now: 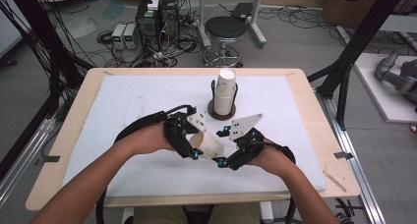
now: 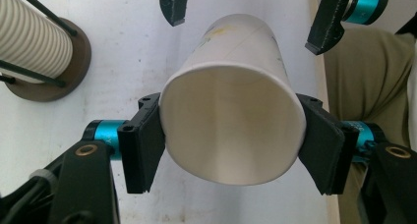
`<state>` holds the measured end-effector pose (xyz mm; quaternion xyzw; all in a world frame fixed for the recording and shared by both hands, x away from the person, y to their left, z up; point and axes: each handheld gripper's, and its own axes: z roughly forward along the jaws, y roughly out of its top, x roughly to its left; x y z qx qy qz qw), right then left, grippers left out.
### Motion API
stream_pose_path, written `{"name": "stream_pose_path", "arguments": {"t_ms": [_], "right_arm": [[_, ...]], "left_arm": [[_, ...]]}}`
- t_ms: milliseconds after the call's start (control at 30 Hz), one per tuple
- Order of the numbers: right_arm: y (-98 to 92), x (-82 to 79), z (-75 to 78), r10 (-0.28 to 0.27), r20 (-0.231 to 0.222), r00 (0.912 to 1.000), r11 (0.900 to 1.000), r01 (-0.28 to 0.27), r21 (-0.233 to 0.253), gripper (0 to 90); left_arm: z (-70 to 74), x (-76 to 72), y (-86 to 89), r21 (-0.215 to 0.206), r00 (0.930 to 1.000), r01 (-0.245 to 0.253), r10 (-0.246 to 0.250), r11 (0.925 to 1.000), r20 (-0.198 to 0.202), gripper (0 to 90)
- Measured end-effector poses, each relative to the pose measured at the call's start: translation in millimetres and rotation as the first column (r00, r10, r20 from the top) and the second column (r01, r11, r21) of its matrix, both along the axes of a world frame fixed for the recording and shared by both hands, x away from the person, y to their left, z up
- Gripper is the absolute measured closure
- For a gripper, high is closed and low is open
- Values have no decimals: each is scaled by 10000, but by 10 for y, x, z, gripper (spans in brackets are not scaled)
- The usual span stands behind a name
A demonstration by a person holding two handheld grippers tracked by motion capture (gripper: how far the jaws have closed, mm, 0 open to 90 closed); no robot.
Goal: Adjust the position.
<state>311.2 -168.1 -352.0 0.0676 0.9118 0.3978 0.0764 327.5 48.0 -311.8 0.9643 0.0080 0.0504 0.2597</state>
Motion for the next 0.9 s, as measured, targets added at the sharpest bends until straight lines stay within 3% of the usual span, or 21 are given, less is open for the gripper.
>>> {"name": "stream_pose_path", "arguments": {"t_ms": [567, 767, 900], "right_arm": [[257, 76, -110, 139, -362, 9992, 9940, -177, -1078, 194], [307, 106, -150, 312, -692, 9971, 9890, -408, -1420, 332], [322, 111, -166, 443, -753, 9962, 9868, -553, -1521, 364]], "left_arm": [[-63, 0, -47, 353, 9998, 67, -62, 9994, -167, 327], [-70, 0, -61, 430, 9998, 129, -122, 9990, -167, 327], [-74, -7, -70, 435, 9998, 133, -126, 9990, -173, 330]]}}
